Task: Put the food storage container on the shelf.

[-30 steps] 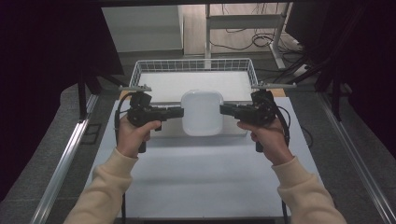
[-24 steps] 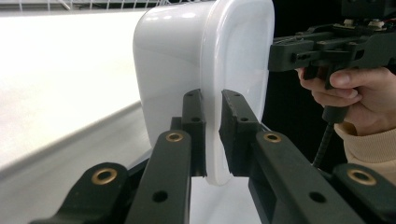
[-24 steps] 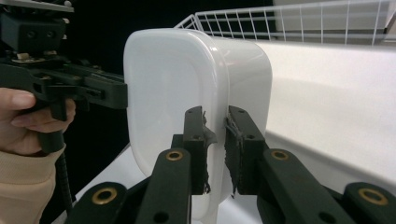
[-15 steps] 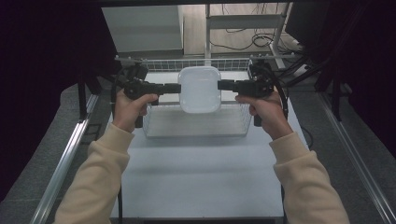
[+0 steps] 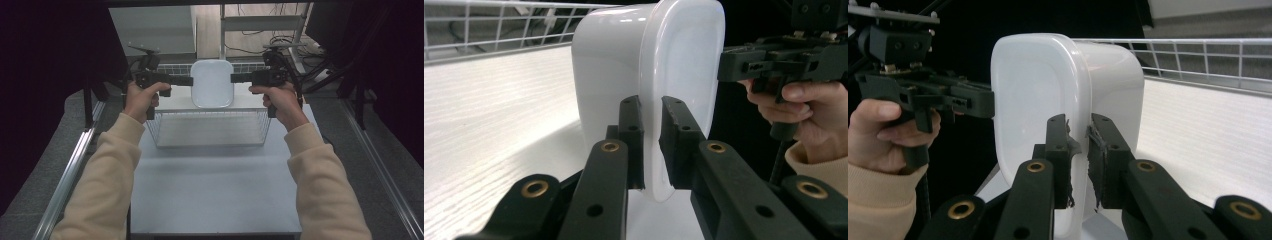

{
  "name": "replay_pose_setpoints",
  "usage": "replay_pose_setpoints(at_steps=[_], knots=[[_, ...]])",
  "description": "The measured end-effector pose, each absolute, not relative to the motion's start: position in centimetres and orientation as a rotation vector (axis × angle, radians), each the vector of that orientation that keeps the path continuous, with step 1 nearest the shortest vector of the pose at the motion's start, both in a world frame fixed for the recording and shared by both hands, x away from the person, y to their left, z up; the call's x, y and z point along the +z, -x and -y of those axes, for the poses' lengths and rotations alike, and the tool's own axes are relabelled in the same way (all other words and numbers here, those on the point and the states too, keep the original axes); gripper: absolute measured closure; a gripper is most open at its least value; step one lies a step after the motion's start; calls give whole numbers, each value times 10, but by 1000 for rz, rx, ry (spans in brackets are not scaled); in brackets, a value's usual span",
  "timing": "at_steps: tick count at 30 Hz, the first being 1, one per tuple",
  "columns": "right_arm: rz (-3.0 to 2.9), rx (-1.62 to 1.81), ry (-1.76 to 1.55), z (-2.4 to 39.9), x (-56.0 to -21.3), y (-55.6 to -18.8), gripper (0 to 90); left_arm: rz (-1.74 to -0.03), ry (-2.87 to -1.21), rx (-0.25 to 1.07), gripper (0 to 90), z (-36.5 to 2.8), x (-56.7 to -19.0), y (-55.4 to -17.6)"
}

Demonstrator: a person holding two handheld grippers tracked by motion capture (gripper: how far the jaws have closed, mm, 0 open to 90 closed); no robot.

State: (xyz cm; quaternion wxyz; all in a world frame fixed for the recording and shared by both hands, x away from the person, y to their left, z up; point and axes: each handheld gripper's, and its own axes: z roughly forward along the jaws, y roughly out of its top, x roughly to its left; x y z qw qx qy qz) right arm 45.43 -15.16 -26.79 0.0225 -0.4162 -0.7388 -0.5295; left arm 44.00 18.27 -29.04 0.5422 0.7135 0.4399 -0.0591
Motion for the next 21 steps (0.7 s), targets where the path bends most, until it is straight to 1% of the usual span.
replay_pose_setpoints(at_steps=[4,10,14,18,21], knots=[[2235,-1598,1352,150,-277,-472,790,-1095,-1681,-196,807,-184,-300,-457],[2139,-1543,1450,149,-283,-497,771,-1151,-1592,-340,808,-187,-306,-483],[2086,-1488,1495,148,-285,-512,752,-1215,-1504,-442,797,-192,-316,-500],[2029,-1466,1549,146,-293,-523,730,-1256,-1422,-495,781,-194,-327,-511],[1974,-1439,1599,146,-300,-530,717,-1276,-1407,-508,780,-194,-335,-516]])
